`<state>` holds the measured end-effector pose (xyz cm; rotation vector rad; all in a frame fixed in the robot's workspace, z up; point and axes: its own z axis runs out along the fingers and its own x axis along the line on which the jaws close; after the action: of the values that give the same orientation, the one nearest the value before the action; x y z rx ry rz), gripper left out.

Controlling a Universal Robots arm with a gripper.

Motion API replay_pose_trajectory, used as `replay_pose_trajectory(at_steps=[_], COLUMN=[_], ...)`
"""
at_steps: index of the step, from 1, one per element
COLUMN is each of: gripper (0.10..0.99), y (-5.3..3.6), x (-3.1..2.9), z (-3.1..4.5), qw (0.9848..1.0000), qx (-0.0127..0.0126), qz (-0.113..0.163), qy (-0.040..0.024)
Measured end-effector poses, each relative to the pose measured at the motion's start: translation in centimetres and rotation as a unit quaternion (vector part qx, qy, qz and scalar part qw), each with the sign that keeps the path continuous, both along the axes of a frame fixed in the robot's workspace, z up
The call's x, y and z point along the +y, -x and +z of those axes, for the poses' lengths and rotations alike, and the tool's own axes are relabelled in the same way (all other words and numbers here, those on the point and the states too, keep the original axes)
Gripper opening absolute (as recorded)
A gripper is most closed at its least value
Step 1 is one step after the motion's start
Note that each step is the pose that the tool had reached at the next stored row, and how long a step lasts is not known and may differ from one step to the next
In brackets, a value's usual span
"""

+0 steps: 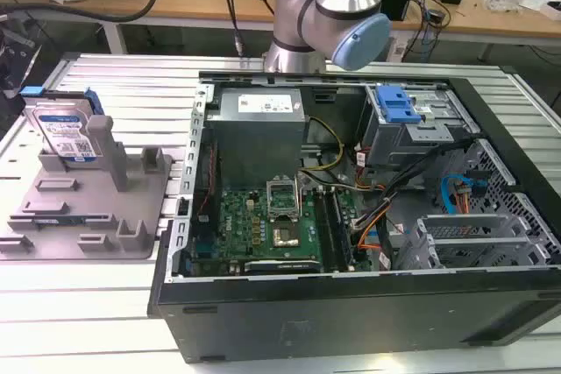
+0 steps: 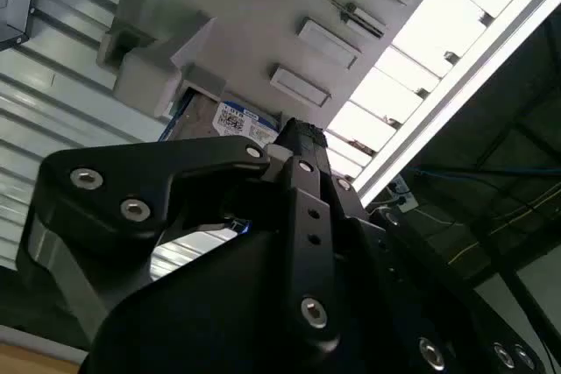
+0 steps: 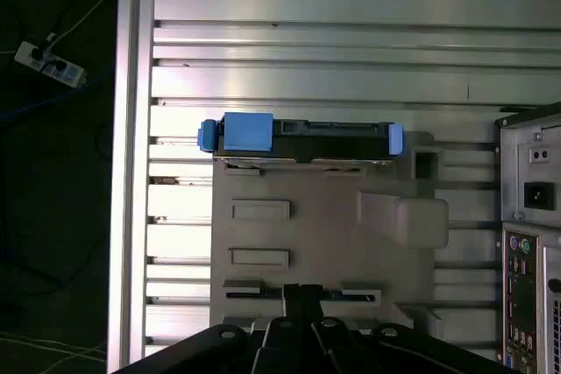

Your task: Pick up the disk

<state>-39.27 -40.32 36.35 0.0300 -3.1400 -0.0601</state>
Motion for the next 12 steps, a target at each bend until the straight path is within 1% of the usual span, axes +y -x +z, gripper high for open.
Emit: replay_pose_trajectory(at_steps=[7,8,10,11,12], gripper=[0.106,0.106,0.106,0.106,0.106], y=[-0.01,-0.01,-0.01,-0.01,-0.01], x=[0.00,0.00,0.00,0.00,0.00], z=[0.00,0.00,0.00,-0.01,-0.01], qw=[1.0000,1.0000,0.9997,0.9994,0.9987], qx=[0.0000,0.0000,0.0000,0.0000,0.0000], qz=[0.003,0.007,0.025,0.035,0.051], qy=[0.0000,0.0000,0.0000,0.0000,0.0000])
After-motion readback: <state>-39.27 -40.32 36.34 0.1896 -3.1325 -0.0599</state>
